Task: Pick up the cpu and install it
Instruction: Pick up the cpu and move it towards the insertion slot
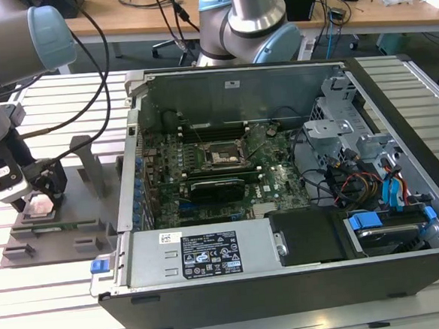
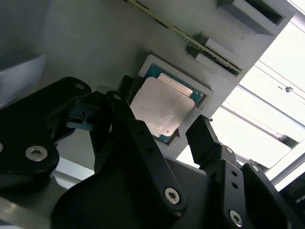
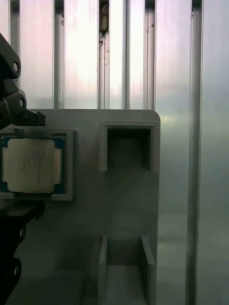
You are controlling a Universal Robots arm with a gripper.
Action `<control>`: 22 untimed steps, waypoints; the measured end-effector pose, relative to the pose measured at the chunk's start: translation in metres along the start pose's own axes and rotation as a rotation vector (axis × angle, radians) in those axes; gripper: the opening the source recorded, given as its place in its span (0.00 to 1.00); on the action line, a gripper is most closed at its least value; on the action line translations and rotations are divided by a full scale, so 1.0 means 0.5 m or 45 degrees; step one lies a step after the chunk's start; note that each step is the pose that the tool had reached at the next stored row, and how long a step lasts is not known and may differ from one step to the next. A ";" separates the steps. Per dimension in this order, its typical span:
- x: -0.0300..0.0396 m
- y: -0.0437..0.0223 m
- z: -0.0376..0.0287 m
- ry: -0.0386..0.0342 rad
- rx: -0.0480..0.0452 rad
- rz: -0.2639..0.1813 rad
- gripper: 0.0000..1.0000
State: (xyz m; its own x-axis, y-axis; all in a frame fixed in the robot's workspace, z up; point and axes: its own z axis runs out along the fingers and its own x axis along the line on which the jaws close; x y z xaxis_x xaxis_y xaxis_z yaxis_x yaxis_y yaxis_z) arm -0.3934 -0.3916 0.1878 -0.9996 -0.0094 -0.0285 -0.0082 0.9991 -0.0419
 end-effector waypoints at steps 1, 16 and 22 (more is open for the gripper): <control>0.000 0.000 0.000 0.0001 0.000 0.000 0.72; 0.000 0.000 0.001 0.0002 0.000 0.000 0.55; 0.000 0.000 0.002 0.0002 0.000 0.000 0.55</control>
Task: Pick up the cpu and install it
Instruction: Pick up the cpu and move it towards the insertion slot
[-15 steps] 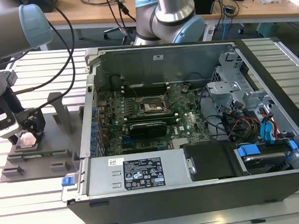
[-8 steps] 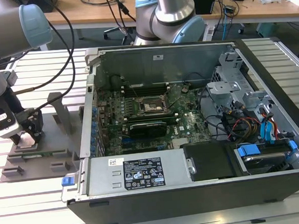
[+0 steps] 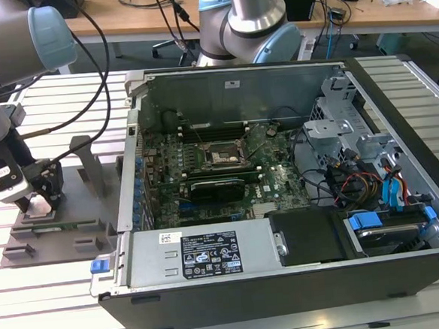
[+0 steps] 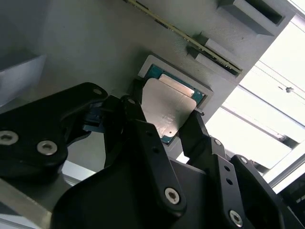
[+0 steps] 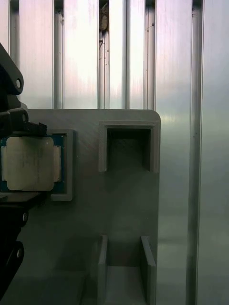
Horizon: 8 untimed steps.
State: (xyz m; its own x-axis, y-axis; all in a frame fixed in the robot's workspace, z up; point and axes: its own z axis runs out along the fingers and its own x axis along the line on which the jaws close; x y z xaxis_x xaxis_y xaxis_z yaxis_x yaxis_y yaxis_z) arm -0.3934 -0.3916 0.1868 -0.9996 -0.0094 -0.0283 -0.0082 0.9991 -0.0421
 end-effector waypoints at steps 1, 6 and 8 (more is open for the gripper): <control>0.000 0.000 0.000 0.0000 0.000 0.000 0.55; 0.000 0.000 -0.001 -0.0007 0.000 0.000 0.55; 0.000 0.000 -0.002 -0.0007 0.000 0.000 0.55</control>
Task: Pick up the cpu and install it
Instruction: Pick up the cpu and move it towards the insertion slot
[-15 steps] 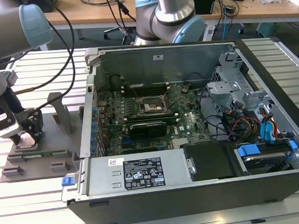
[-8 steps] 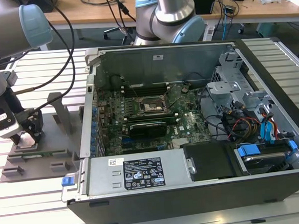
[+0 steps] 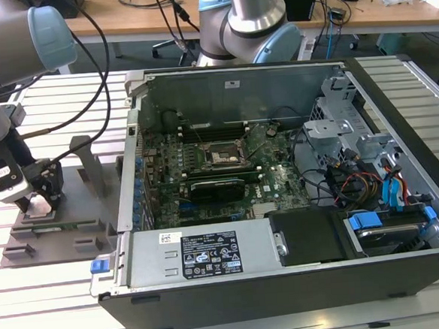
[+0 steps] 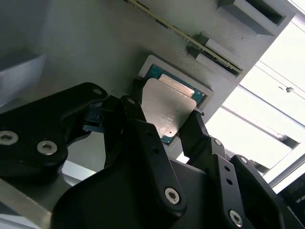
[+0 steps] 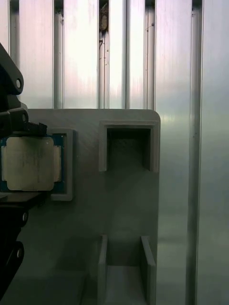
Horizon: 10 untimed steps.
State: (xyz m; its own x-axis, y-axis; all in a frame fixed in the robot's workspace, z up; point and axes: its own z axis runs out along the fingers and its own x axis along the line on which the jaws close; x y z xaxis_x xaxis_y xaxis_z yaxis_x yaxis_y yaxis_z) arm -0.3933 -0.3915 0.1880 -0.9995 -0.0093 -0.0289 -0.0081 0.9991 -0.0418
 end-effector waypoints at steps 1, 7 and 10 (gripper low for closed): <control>0.000 0.000 -0.001 0.0006 0.000 0.000 0.55; 0.000 -0.001 -0.015 0.0006 0.000 0.000 0.55; 0.000 -0.001 -0.022 0.0005 0.000 0.000 0.55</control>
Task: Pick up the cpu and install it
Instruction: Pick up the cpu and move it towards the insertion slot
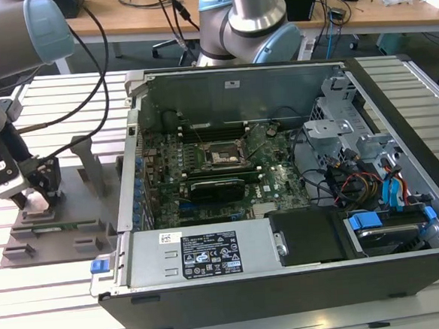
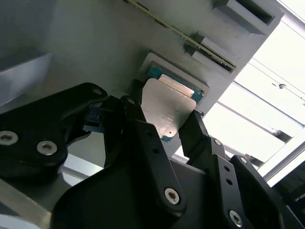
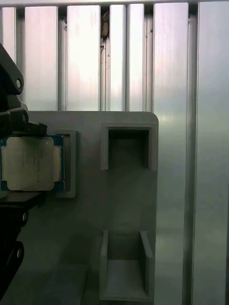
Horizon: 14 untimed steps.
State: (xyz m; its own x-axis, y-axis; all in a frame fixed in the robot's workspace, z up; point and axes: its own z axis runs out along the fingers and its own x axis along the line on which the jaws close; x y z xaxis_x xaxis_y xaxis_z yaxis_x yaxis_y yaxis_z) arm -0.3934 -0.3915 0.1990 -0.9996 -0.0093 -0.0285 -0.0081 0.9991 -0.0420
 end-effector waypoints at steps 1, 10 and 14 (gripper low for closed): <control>0.000 0.000 -0.003 0.0000 0.000 0.000 0.55; -0.001 -0.001 -0.020 0.0001 0.000 0.000 0.55; -0.001 -0.001 -0.027 0.0001 0.000 0.000 0.55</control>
State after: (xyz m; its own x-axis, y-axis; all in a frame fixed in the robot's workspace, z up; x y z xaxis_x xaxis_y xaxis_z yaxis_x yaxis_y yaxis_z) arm -0.3934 -0.3915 0.2127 -0.9996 -0.0093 -0.0284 -0.0081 0.9991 -0.0421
